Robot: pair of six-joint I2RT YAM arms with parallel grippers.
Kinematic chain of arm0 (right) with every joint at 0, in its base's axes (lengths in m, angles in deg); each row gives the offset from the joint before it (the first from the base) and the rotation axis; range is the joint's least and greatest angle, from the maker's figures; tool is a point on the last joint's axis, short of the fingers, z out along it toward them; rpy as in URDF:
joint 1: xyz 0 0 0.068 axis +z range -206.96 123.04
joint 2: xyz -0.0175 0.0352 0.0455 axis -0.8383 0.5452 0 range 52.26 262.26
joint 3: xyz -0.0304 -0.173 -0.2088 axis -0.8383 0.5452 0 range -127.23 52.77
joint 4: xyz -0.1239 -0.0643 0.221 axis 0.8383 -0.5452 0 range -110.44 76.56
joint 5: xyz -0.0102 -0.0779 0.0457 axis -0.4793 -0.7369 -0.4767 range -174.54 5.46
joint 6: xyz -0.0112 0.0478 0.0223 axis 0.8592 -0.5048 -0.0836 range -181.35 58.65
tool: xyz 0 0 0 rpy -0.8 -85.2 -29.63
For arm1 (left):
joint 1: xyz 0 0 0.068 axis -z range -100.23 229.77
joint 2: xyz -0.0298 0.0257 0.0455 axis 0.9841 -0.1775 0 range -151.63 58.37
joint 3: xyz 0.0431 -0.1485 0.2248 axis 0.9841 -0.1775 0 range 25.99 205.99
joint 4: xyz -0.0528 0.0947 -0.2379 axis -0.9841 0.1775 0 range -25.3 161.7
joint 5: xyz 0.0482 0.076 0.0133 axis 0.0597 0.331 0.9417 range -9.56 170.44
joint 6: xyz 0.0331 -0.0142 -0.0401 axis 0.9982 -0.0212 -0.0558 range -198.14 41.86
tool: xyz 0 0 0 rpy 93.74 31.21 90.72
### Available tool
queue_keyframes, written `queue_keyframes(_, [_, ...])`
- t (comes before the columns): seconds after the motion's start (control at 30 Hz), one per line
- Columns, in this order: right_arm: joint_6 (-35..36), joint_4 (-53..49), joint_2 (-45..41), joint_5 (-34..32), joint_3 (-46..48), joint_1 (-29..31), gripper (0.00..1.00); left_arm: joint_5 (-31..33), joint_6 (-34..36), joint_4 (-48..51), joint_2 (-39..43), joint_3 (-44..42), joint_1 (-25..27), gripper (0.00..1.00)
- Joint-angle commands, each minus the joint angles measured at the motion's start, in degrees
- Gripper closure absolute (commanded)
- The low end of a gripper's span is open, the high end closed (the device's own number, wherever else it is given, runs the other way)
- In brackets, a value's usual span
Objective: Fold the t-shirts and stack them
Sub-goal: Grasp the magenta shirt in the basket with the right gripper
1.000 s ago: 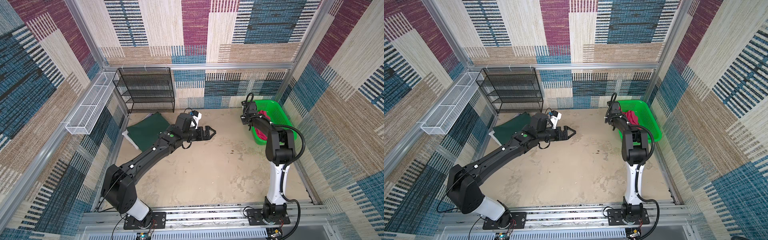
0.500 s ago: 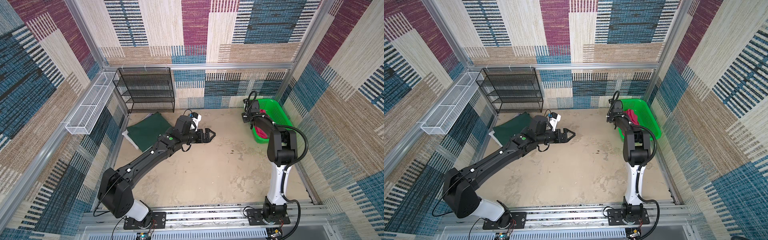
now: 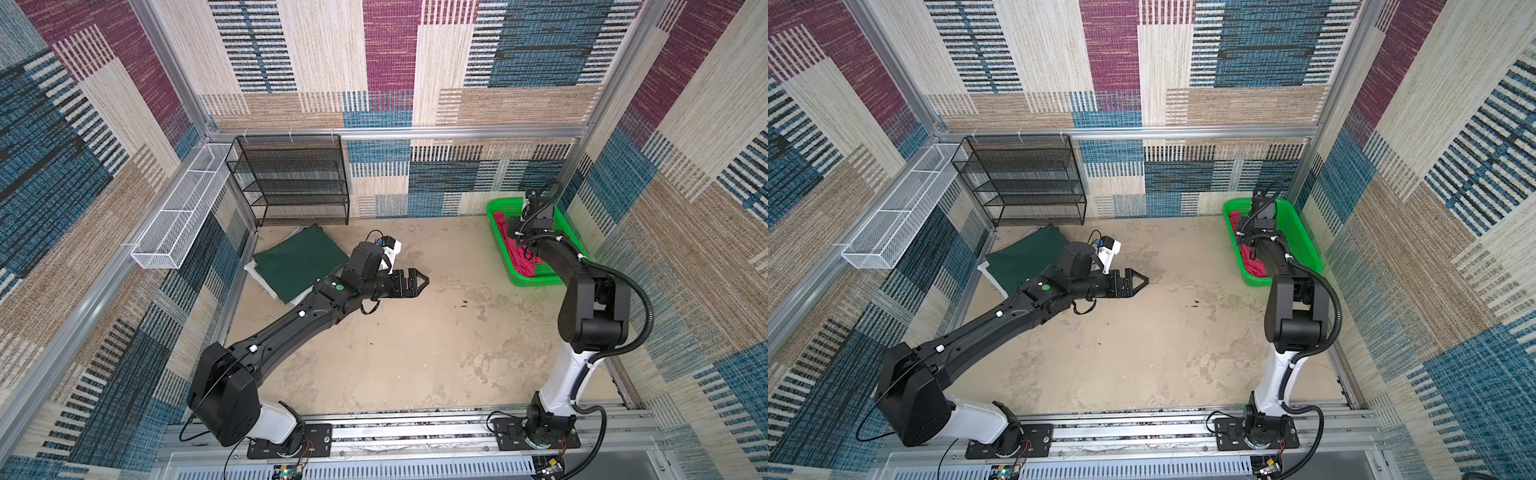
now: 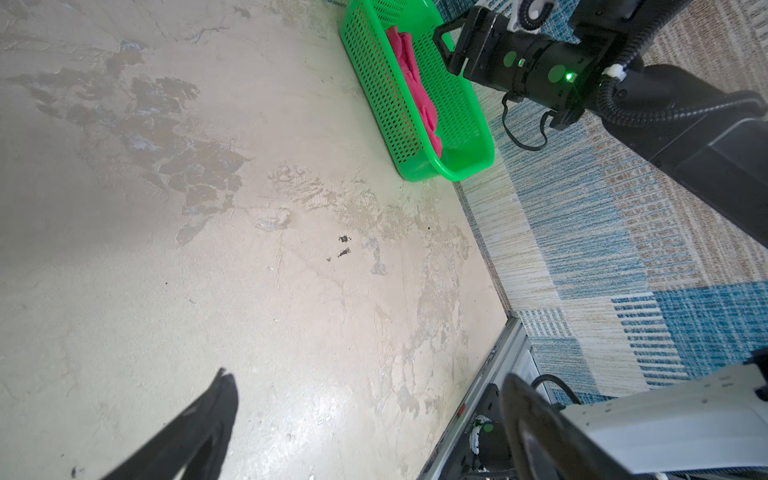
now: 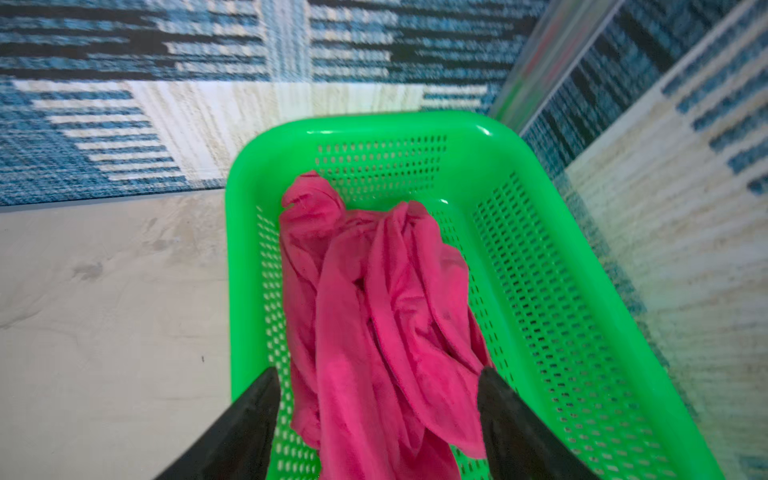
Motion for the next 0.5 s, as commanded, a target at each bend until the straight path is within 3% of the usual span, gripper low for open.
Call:
queue_keyframes(0.0, [-7.1,-0.8,1.7,7.8,0.1,-2.4,0.25,1.6,0.6,-1.8,0.8,-1.0,0.1,0.01])
queue_keyframes(0.27, [-9.8,-1.9,7.0,12.8,-0.7,-4.4,0.27,2.2,1.3,-1.2,1.1,-2.5,0.0,0.01])
queue_keyframes(0.47, [-9.7,-1.3,8.3,11.6,0.3,-4.5,0.44,3.0,0.8,-1.6,2.4,-4.2,0.1,0.01])
